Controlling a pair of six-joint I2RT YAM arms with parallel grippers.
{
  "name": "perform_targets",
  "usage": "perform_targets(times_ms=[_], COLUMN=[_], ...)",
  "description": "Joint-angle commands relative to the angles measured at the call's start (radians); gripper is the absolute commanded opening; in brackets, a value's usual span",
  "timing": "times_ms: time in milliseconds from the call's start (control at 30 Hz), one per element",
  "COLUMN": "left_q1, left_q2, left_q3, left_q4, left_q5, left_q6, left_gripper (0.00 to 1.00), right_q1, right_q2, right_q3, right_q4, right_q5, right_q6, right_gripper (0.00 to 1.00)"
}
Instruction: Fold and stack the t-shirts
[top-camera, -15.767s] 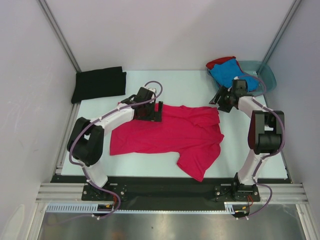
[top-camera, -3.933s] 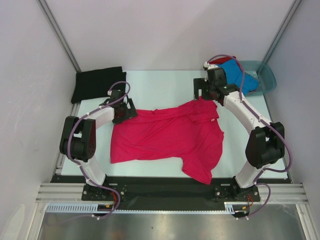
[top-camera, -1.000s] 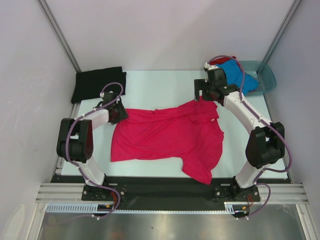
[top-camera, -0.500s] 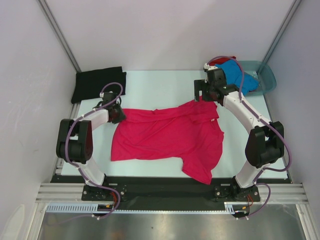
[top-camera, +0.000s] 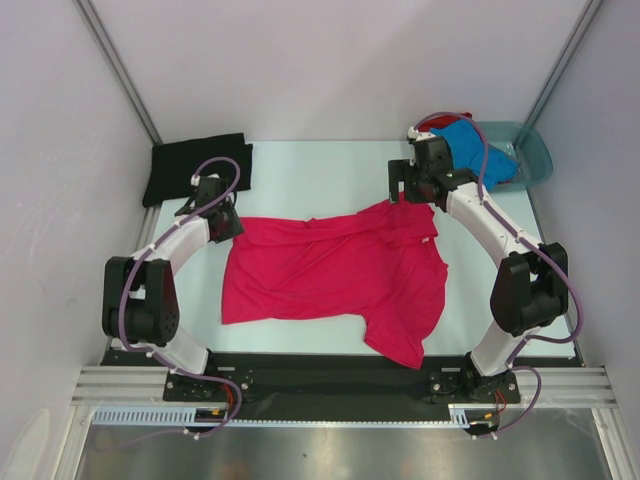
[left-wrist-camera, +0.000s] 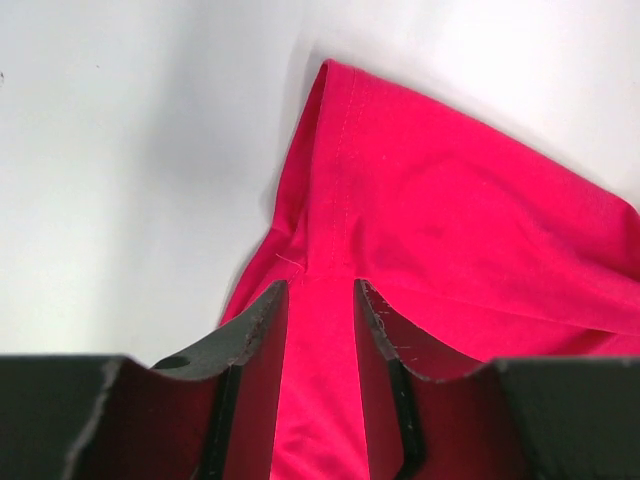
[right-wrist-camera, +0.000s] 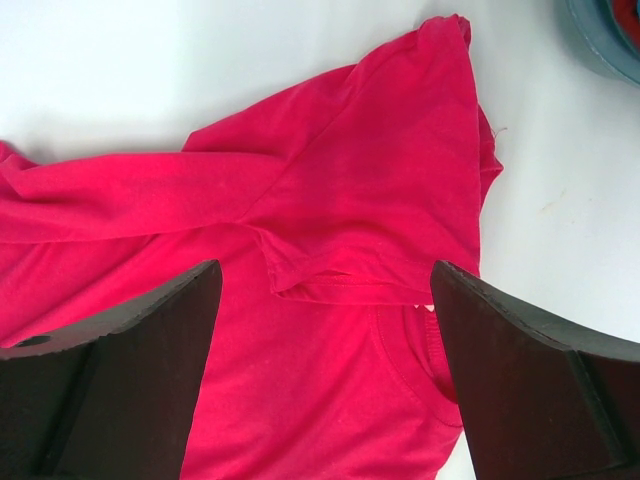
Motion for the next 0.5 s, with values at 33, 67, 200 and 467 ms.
perform_targets(times_ms=[33,67,200,467], left_q1=[0.004,0.004,0.004,0.004], left_q2=[-0.034,-0.031,-0.002,0.084], left_q3=[0.019,0.014,-0.015,-0.041], left_q4=[-0.006,0.002,0.06,0.149], left_q5=[0.013,0.024,0.076,0.225], left_q6=[0.022,0.017,-0.007,-0.061], left_gripper=[0.39,0.4,0.4,0.41], right_q1=[0.0,-0.001,-0.001,-0.001], right_q2=[-0.005,-0.007,-0.004,0.001], right_q3=[0.022,0.022,0.021,0.019], right_q4=[-0.011,-0.011,-0.013,-0.016], right_q5=[0.007,0.005,0.008,0.022], right_q6=[-0.013,-0.013,-0.013,-0.017], right_gripper=[0.91,0.91,0.91,0.91])
